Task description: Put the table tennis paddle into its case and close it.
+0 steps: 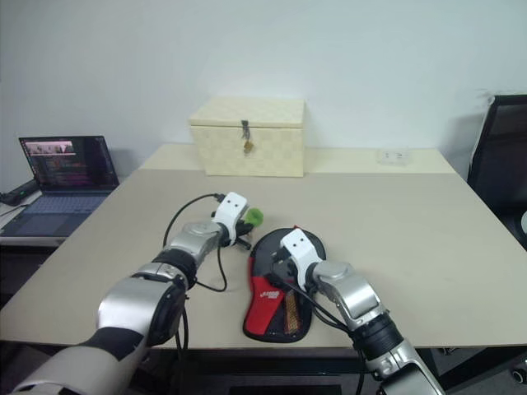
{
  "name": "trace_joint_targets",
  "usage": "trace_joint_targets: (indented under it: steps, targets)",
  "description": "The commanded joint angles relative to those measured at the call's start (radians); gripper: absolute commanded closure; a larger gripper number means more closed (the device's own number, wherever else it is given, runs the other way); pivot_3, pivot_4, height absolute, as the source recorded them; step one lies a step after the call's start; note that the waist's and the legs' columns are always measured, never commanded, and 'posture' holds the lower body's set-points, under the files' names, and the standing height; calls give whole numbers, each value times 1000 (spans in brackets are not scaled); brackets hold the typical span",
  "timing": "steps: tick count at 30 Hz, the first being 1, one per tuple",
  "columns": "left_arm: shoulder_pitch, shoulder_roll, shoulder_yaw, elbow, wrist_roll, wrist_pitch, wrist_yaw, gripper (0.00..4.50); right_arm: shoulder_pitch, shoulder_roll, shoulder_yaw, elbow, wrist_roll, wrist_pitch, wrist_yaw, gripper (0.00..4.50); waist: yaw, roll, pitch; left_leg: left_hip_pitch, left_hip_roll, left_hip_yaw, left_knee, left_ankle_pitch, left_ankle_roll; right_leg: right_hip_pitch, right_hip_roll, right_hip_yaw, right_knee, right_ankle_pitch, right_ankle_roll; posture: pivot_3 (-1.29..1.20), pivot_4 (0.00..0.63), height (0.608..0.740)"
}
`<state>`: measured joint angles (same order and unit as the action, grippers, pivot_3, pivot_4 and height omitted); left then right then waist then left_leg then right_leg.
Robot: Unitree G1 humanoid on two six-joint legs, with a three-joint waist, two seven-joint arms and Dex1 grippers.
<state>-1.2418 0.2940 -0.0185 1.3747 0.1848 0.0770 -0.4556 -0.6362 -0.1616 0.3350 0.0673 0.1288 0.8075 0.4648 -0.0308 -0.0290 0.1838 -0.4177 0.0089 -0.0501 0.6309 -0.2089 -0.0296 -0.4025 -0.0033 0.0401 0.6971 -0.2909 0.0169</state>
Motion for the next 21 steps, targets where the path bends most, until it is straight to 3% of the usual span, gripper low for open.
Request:
trace_joint_targets:
  steps: [1,12,21]
  targets:
    - [-73,-23,-56,-12,76,-64,39,4446,80,-31,46,3,-13,109,13,0,0,0,0,0,0,0,0,0,0,0,0,0,0,0,0,0,150,740]
    - [-148,-113,-207,5,266,-175,137,4446,211,-89,86,-190,-6,217,12,0,-1,-2,-3,1,-1,0,0,0,0,1,0,0,0,-1,1,0,150,740]
    - [-196,-171,-424,13,489,-325,217,4446,279,-75,109,-266,-8,259,-20,0,1,-3,-4,1,-1,0,0,0,0,3,0,0,-2,-3,5,0,150,740]
